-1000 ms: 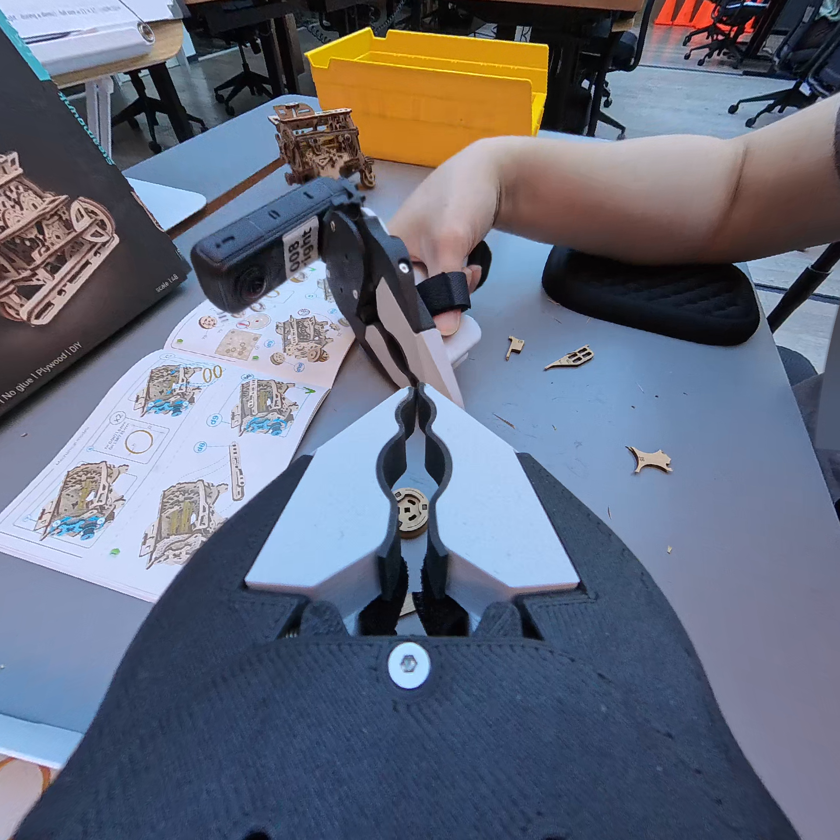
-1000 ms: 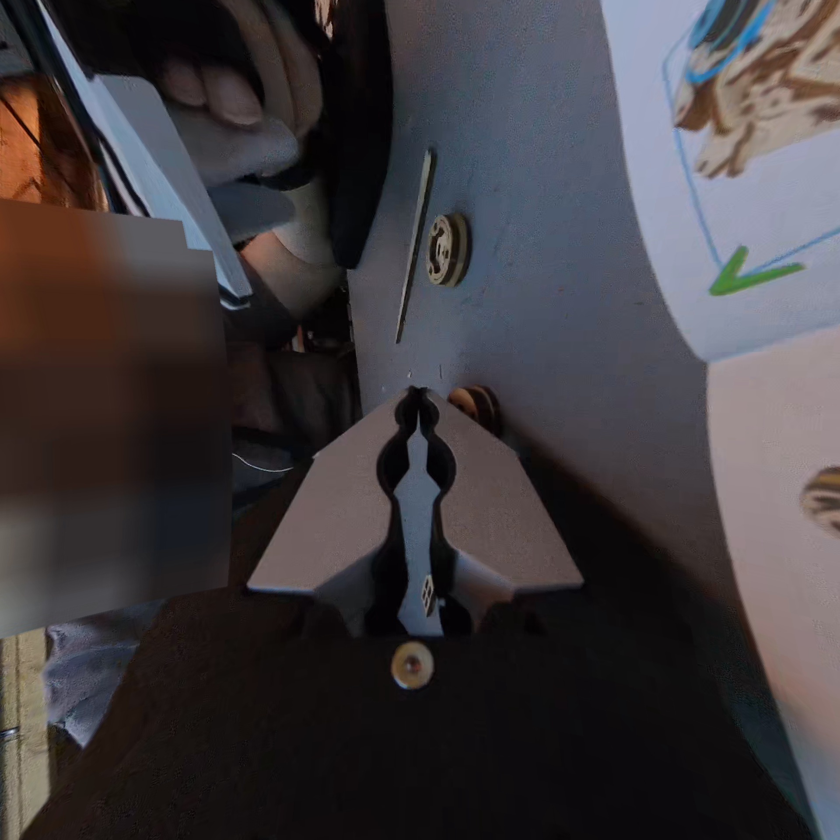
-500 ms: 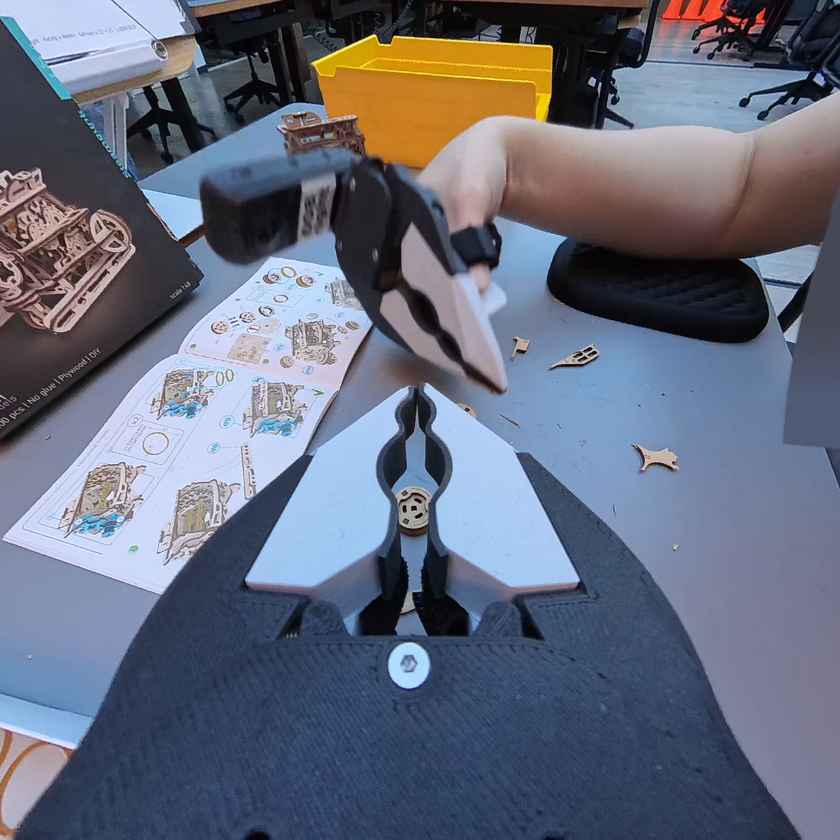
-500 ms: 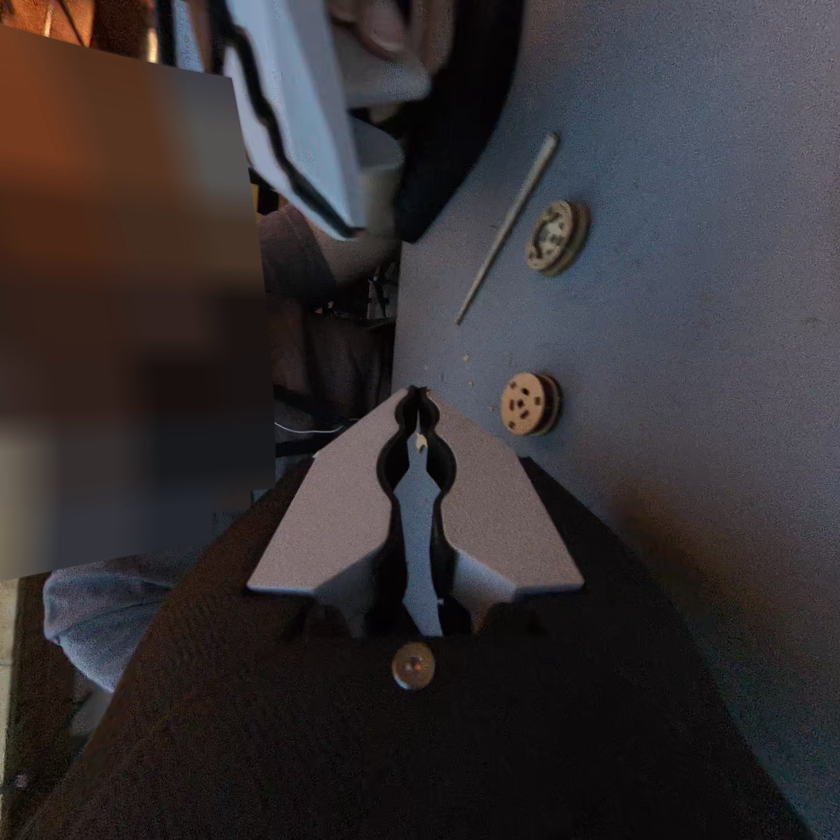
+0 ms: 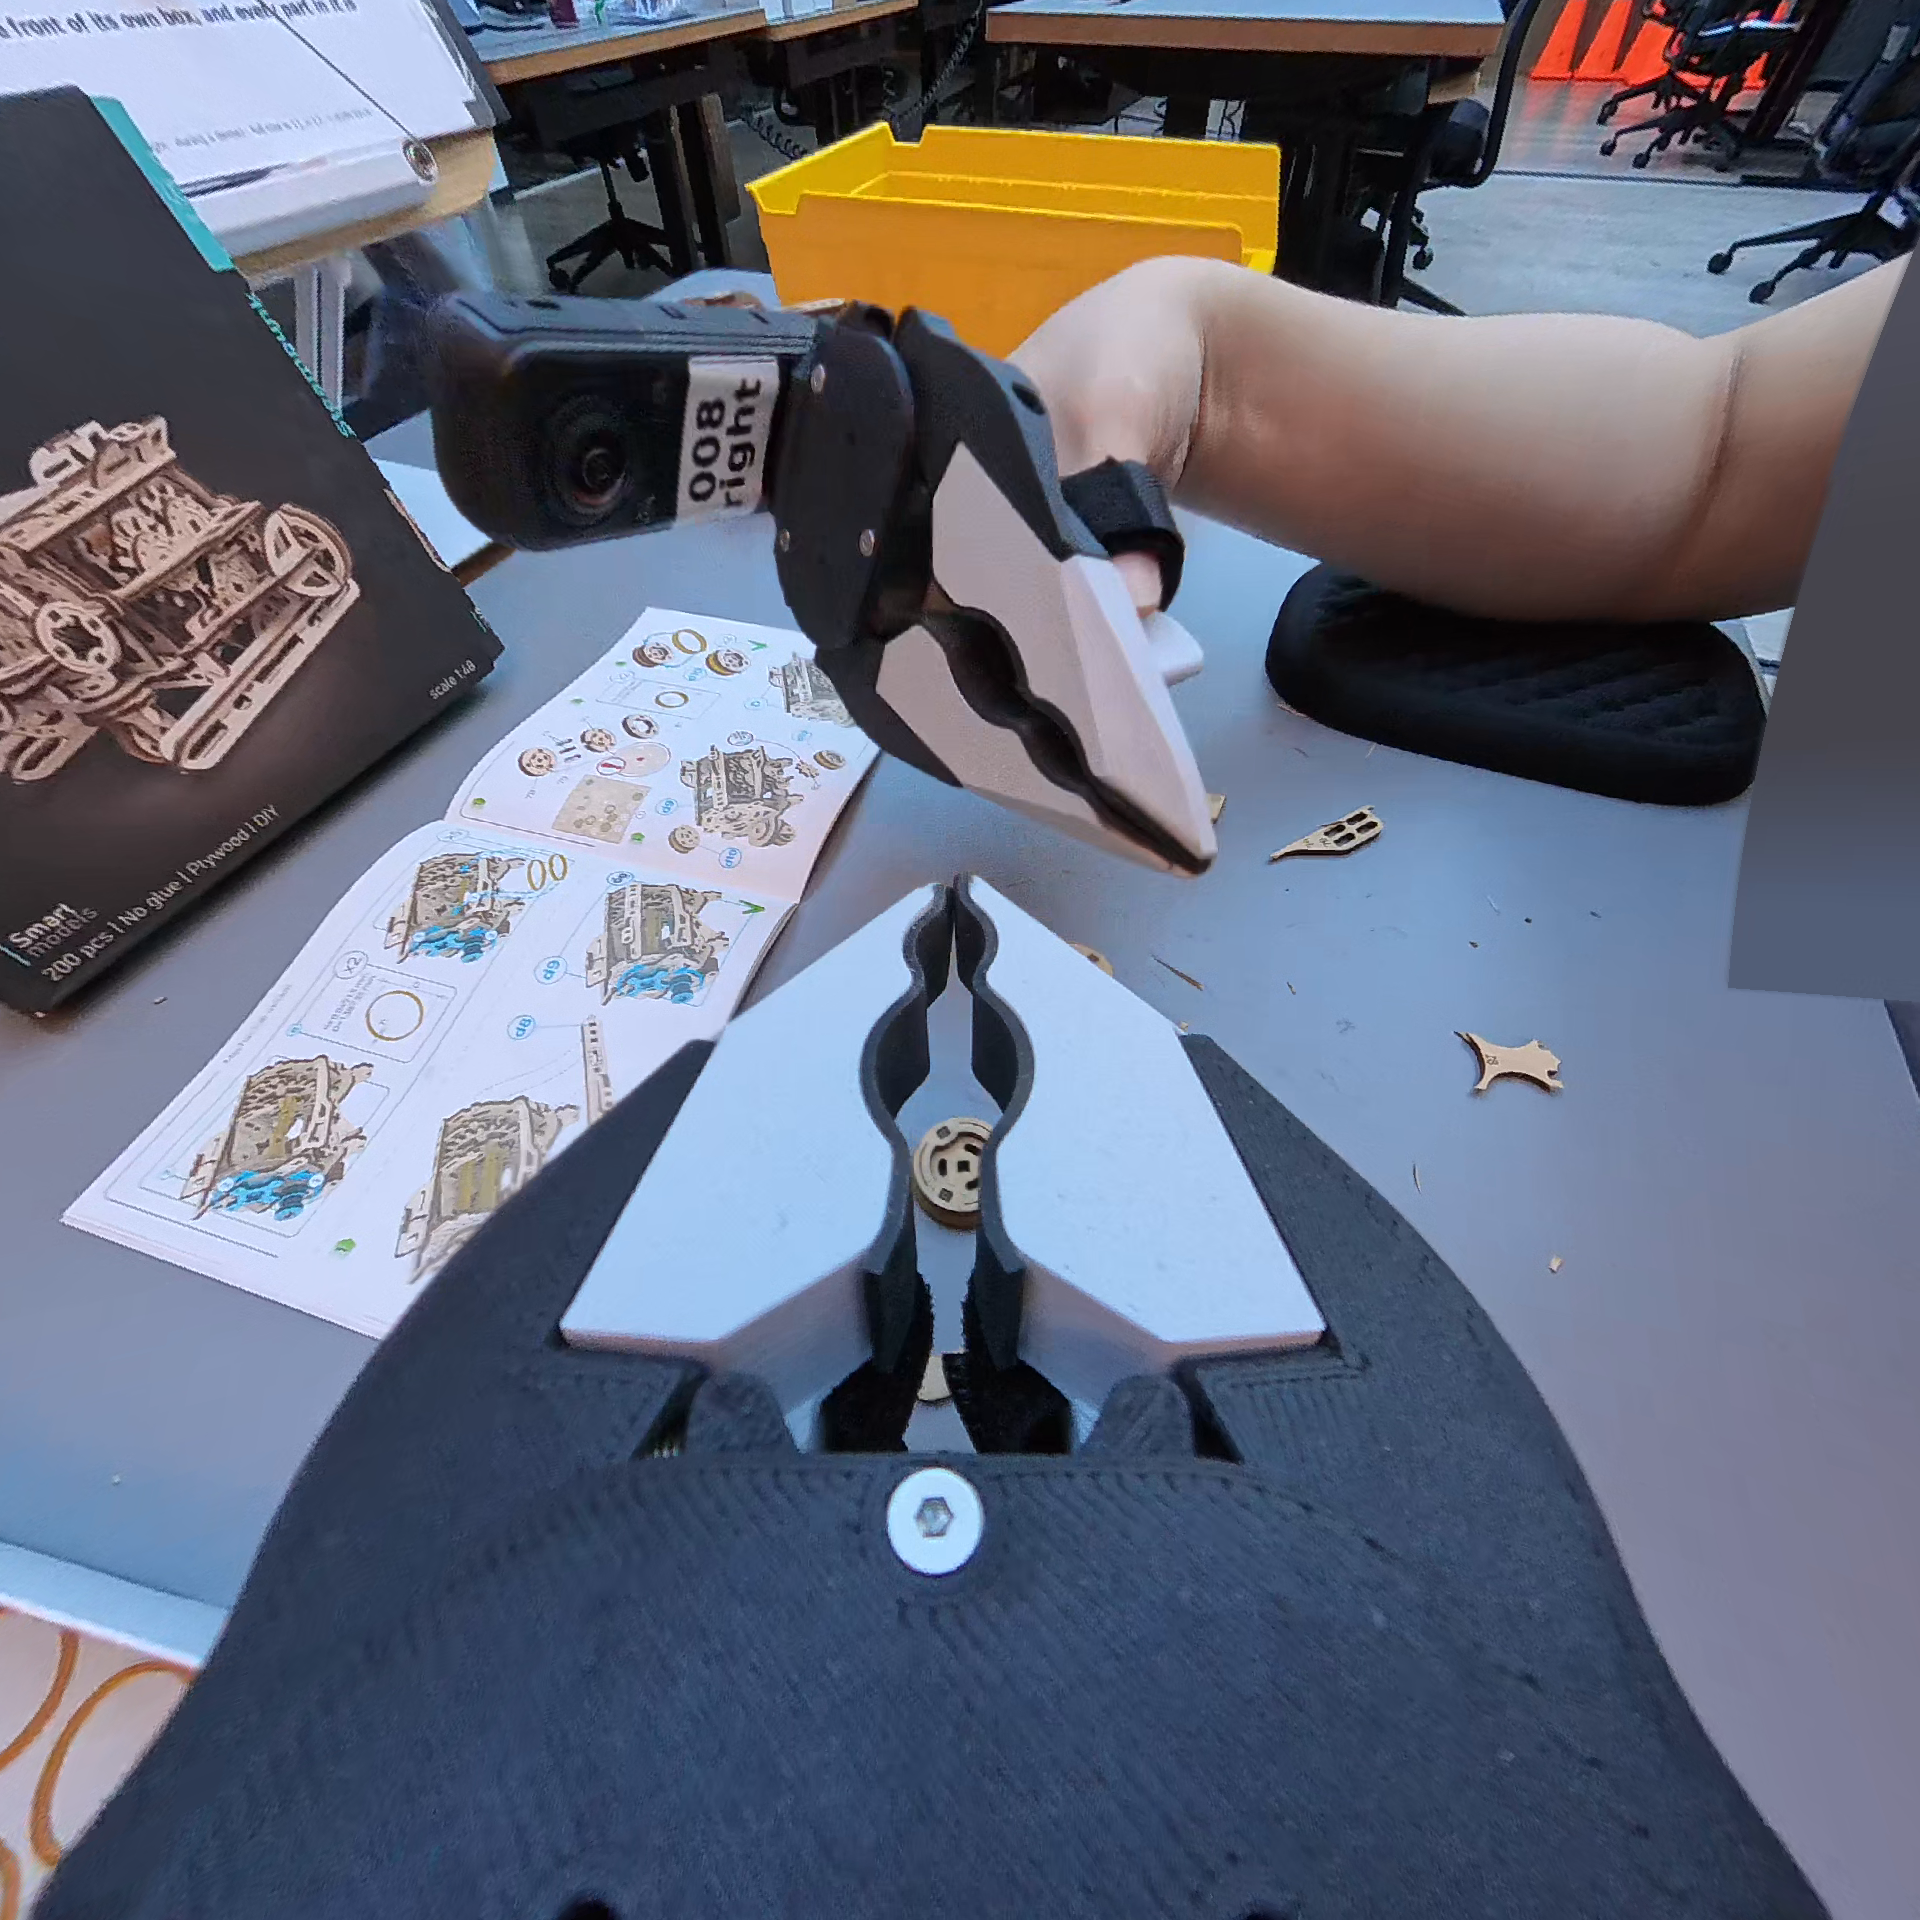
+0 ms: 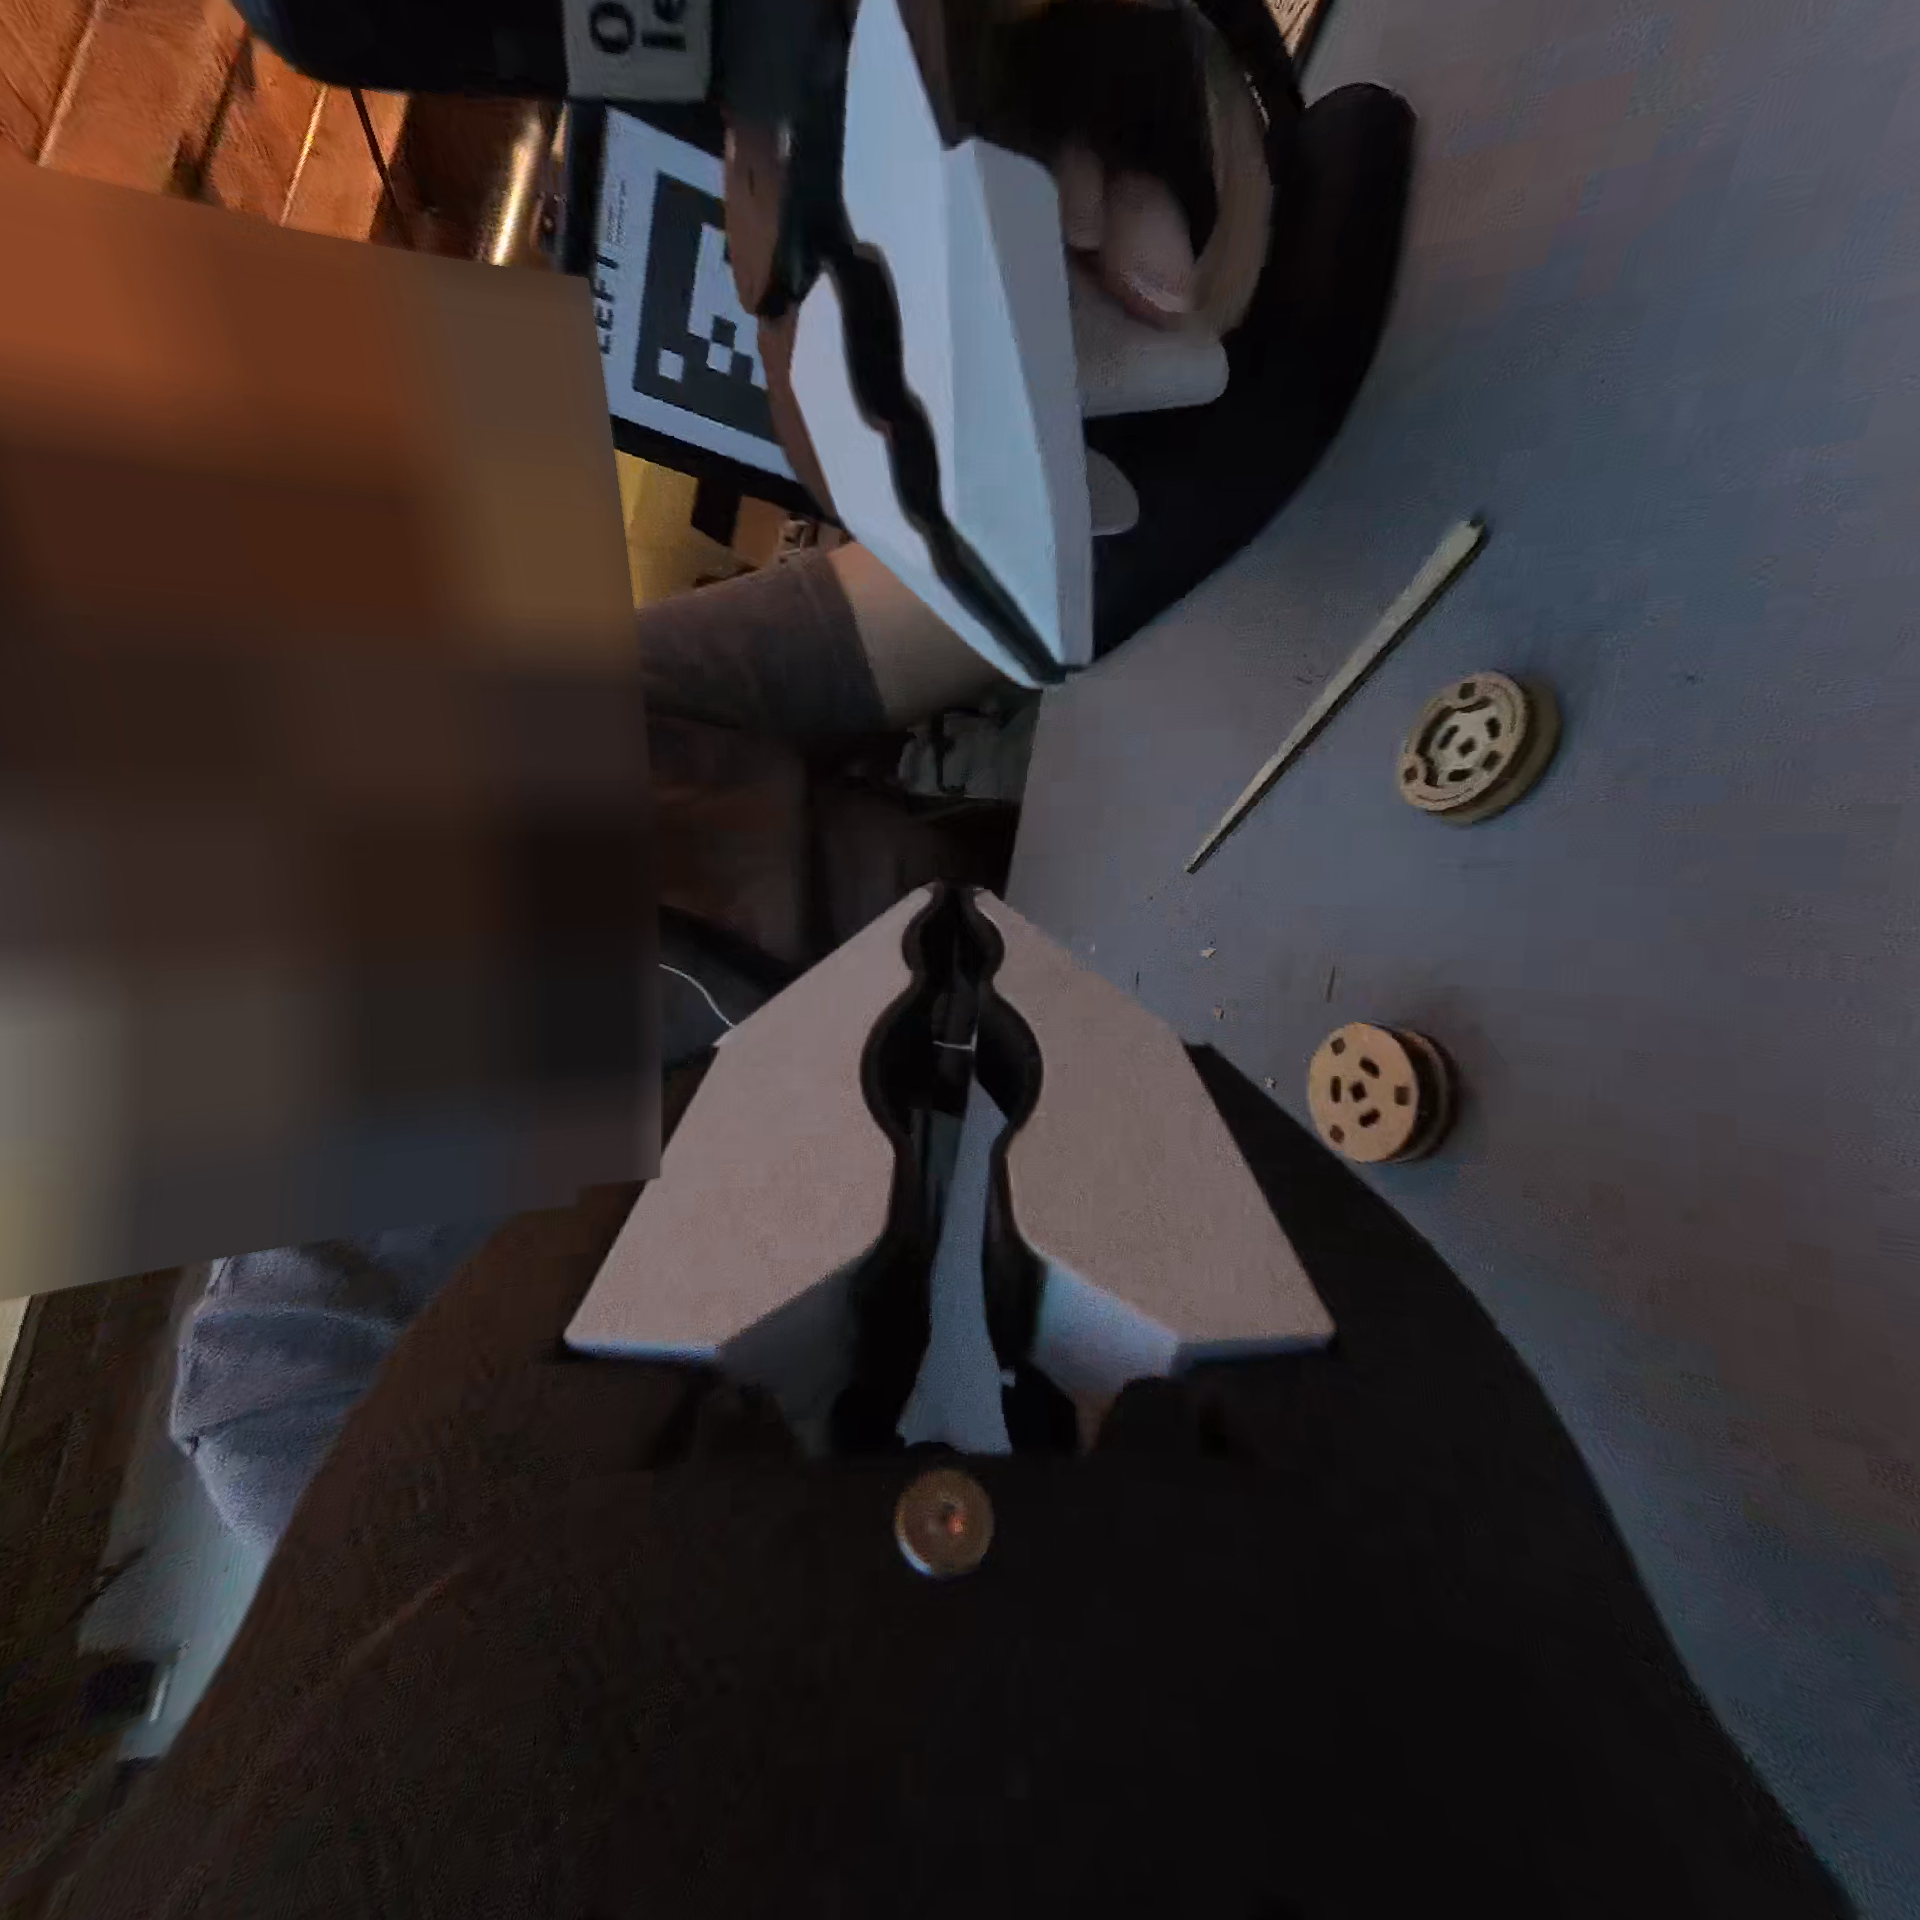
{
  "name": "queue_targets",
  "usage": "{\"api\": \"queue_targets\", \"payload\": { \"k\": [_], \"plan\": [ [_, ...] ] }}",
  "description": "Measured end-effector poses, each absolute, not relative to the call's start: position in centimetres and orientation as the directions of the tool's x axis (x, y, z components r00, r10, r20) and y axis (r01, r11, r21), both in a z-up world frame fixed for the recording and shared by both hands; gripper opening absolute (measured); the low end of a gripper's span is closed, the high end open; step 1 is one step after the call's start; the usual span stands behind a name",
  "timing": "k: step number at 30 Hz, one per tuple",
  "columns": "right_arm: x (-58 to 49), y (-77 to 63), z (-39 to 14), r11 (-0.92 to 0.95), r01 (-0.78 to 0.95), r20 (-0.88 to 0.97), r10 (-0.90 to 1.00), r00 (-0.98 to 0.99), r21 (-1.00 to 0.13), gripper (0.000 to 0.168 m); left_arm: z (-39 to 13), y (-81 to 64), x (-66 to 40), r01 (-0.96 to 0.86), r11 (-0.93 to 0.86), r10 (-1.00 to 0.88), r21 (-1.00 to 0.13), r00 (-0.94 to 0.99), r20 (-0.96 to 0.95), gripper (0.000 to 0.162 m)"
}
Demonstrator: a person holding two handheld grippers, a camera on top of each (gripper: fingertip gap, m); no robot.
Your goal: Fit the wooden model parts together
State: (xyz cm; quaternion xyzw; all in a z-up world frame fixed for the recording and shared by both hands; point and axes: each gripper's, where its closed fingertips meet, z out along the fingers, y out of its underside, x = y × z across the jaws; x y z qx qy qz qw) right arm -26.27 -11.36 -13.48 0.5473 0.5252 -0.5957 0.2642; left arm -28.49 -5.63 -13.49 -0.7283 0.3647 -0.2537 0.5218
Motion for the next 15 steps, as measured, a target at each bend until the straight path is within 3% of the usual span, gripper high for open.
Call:
{"api": "queue_targets", "payload": {
  "k": [2, 3, 4, 6, 8, 10, 12, 13, 15],
  "plan": [
    [-26.2, -10.2, -19.6, -0.254, 0.944, -0.879, 0.472, -0.071, -0.212, 0.0, -13.3, -5.5, -28.7, -0.254, -0.188, -0.791, -0.949, 0.612, -0.007, 0.0],
    [-26.3, -10.0, -20.9, -0.301, 0.948, -0.909, 0.414, 0.038, -0.098, 0.0, -13.2, -5.5, -28.8, -0.245, -0.192, -0.789, -0.95, 0.615, 0.001, 0.0],
    [-26.4, -10.0, -20.8, -0.334, 0.94, -0.936, 0.347, 0.058, -0.066, 0.0, -13.2, -5.5, -28.9, -0.236, -0.197, -0.787, -0.952, 0.616, 0.01, 0.0],
    [-26.0, -10.3, -19.4, -0.281, 0.945, -0.917, 0.397, -0.042, -0.165, 0.0, -13.3, -5.5, -28.9, -0.232, -0.203, -0.789, -0.951, 0.614, 0.019, 0.0],
    [-26.5, -11.3, -15.3, -0.301, 0.915, -0.943, 0.274, -0.187, -0.268, 0.0, -13.3, -5.5, -28.8, -0.245, -0.195, -0.79, -0.95, 0.613, 0.004, 0.0],
    [-25.2, -9.9, -21.3, -0.208, 0.962, -0.852, 0.522, -0.046, -0.179, 0.003, -13.2, -5.6, -28.7, -0.252, -0.185, -0.791, -0.95, 0.611, -0.008, 0.0],
    [-25.9, -10.0, -21.0, -0.309, 0.947, -0.918, 0.394, 0.047, -0.084, 0.0, -13.4, -5.6, -28.6, -0.25, -0.193, -0.793, -0.949, 0.61, 0.001, 0.0],
    [-25.6, -9.6, -20.9, -0.275, 0.953, -0.88, 0.475, 0.016, -0.132, 0.0, -13.4, -5.6, -28.6, -0.251, -0.197, -0.794, -0.948, 0.608, 0.004, 0.0],
    [-26.8, -10.8, -15.7, -0.297, 0.914, -0.917, 0.366, -0.158, -0.276, 0.0, -13.4, -5.6, -28.6, -0.254, -0.192, -0.794, -0.948, 0.608, -0.002, 0.0]
  ]
}}
